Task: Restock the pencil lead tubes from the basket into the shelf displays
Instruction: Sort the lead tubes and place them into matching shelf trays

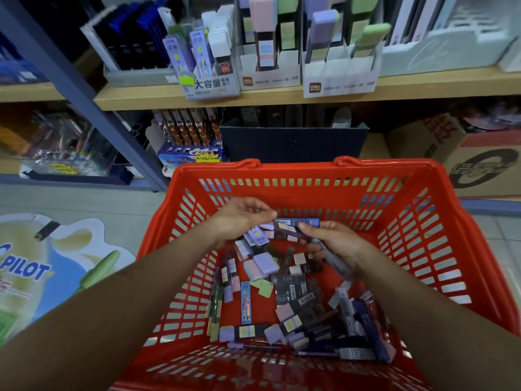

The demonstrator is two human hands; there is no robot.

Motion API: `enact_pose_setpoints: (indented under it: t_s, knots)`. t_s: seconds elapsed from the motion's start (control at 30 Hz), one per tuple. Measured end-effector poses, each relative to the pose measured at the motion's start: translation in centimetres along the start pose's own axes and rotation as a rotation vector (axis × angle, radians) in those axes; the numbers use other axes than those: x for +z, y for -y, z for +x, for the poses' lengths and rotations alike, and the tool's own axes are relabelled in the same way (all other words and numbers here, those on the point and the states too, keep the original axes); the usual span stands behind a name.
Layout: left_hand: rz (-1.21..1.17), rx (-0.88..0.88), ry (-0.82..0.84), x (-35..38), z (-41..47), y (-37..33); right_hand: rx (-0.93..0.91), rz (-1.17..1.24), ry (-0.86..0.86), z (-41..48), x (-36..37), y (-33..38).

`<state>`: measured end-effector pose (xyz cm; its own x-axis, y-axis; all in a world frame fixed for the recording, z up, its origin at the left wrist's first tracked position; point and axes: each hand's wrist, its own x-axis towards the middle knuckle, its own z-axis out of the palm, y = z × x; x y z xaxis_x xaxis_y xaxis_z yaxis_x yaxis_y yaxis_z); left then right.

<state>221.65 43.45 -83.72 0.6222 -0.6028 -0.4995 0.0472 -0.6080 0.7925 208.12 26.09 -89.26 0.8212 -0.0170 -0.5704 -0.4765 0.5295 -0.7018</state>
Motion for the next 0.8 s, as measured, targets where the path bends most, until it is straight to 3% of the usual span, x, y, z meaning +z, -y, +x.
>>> enact_pose_setpoints:
  t_s: [0.17,0.3,0.47,0.6,0.7,0.8]
  knots:
    - [0.049,-0.073,0.115,-0.6,-0.7,-1.4,-0.149,-0.102,-0.018,-0.6,0.3,2.7]
    - [0.081,-0.016,0.139,-1.5,-1.4,-3.7,-0.189,-0.223,0.014,-1.7,0.6,4.7]
    - [0.364,0.095,0.153,-3.1,-2.1,-6.4,-0.089,-0.793,0.089,-3.1,2.9,7.8]
    - [0.618,0.181,0.245,-3.4,-2.3,-8.2,-0.109,-1.103,0.16,-3.1,5.7,8.1]
    - [0.766,0.209,0.262,-2.9,-2.6,-9.4,-0.077,-1.072,0.234,-3.2,6.3,7.7]
    - [0.771,0.164,0.277,-3.6,-3.0,-9.9,0.009,-0.892,0.182,-3.8,5.8,7.5]
